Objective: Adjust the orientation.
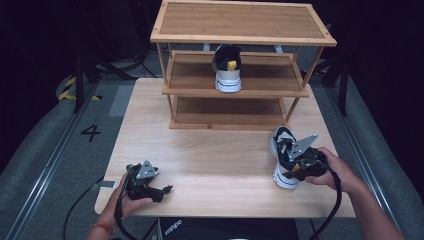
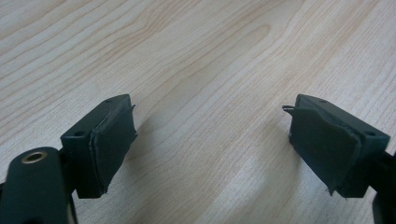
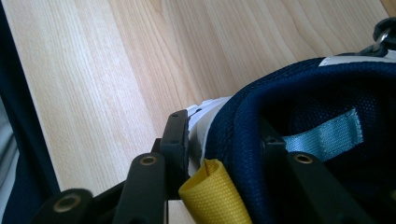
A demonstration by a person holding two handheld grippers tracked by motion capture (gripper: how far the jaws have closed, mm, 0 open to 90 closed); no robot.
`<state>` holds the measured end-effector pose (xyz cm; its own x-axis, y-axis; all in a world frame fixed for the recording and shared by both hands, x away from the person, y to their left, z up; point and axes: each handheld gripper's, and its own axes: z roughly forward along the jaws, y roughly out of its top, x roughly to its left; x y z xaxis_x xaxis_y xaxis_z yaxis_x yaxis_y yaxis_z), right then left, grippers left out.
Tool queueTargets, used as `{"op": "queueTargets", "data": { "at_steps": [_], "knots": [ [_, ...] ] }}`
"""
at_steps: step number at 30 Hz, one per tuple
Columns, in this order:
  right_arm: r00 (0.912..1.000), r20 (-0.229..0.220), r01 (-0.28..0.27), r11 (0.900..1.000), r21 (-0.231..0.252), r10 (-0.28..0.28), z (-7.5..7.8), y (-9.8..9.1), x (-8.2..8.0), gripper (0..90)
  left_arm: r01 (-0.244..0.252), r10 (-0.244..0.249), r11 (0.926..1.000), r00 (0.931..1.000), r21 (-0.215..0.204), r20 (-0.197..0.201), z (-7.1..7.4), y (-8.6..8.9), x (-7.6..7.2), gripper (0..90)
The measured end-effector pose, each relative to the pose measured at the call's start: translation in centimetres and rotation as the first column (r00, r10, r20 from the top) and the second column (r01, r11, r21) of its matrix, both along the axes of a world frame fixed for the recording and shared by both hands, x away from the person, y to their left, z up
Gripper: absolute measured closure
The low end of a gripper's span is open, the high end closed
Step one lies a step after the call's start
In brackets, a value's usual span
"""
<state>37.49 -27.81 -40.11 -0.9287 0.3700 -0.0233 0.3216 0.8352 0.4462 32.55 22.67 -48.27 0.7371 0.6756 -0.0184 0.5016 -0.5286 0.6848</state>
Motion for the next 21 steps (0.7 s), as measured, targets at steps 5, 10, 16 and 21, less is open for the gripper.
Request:
{"op": "queueTargets", "data": {
  "at_steps": [5, 10, 16, 21],
  "knots": [
    [0.9987, 0.051, 0.007, 1.0000, -0.005, -0.007, 0.9, 0.1, -0.4, 64.8, 0.000, 0.000, 1.0000, 1.0000, 0.000, 0.000, 0.0, 0.0, 0.0, 14.8],
    [0.9968, 0.080, -0.004, 1.0000, 0.002, 0.004, 2.1, 0.0, -0.9, 64.7, 0.000, 0.000, 1.0000, 1.0000, 0.000, 0.000, 0.0, 0.0, 0.0, 14.8],
    [0.9913, 0.127, -0.035, 0.9994, -0.001, 0.034, 4.6, 0.2, -1.9, 64.2, 0.004, -0.004, 1.0000, 1.0000, 0.008, 0.005, 0.0, 0.0, 0.2, 14.8],
    [0.9859, 0.160, -0.051, 0.9987, -0.003, 0.051, 6.4, 0.6, -2.3, 64.0, 0.004, -0.004, 1.0000, 1.0000, 0.008, 0.004, 0.0, 0.0, 0.2, 14.8]
  ]
}}
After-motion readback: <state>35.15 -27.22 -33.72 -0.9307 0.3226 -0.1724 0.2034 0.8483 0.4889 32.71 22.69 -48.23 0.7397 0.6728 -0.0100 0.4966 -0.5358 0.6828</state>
